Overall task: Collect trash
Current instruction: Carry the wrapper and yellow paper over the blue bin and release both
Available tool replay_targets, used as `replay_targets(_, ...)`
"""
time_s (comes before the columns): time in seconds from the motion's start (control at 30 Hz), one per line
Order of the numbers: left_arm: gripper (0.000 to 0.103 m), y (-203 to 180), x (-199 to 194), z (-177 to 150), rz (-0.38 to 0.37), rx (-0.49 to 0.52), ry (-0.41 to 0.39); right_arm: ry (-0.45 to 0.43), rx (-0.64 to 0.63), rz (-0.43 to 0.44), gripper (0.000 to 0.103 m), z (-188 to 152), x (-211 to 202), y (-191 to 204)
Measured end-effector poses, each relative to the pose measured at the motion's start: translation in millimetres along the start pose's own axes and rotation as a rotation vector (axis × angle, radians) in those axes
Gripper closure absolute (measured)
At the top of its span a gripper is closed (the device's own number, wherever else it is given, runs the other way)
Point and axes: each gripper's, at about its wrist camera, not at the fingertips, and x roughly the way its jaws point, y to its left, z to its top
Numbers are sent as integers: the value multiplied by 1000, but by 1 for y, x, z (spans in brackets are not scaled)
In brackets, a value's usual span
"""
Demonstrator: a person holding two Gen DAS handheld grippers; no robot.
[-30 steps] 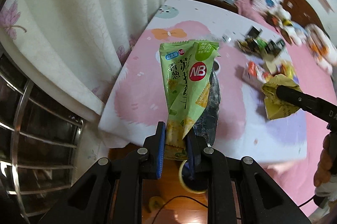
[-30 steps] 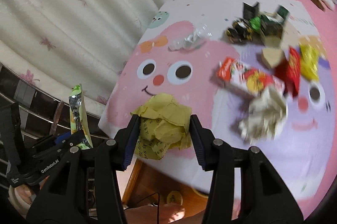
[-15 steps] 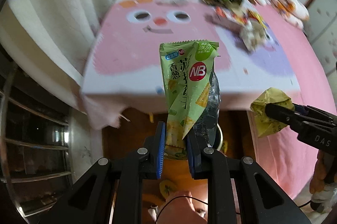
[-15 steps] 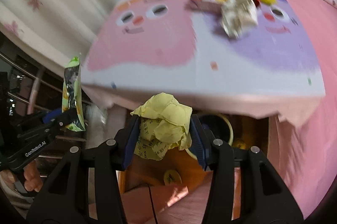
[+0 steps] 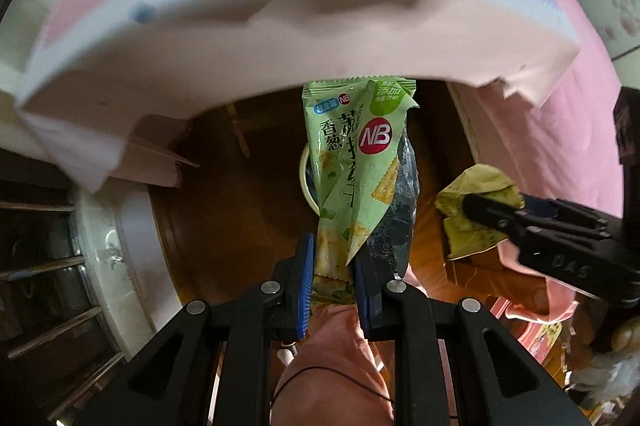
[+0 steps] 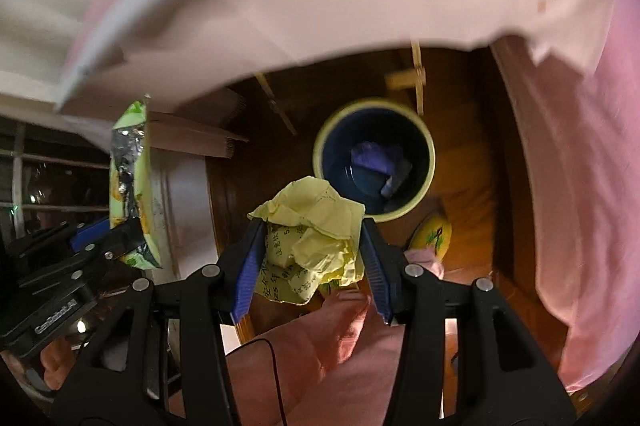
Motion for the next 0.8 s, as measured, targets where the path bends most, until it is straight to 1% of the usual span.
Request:
replay_targets(0.17, 85, -19, 79, 14, 21, 25, 50, 16, 111, -1, 59, 2, 66, -53)
replay_targets(0.23, 85, -27, 114, 22, 28, 30, 77, 17, 153, -16, 58, 6, 88, -72)
replay_targets(0.4, 85, -43, 184, 39, 50, 42, 106, 31, 185, -25, 57, 27, 143, -105)
replay_targets(0.47, 81, -47, 209, 48, 66, 49, 106, 32, 186, -28, 56, 34, 159, -114)
replay_targets(0.53, 71, -45, 229, 54, 77, 47, 111, 34, 192, -29, 54, 39, 175, -122)
replay_targets(0.6, 63, -45, 242, 58, 72, 35, 119, 31, 208, -22, 51, 44, 186, -125)
replay_targets(0.67, 56, -40, 251, 62, 60, 16, 115, 25, 214, -28, 48, 47, 196, -127)
replay_targets(0.73, 40, -38, 257, 65, 60, 3, 111, 21, 210, -37, 46, 49, 205, -128)
replay_targets(0.8, 36, -35, 261, 67, 60, -10, 103, 26, 204, -42, 42, 51, 212, -129)
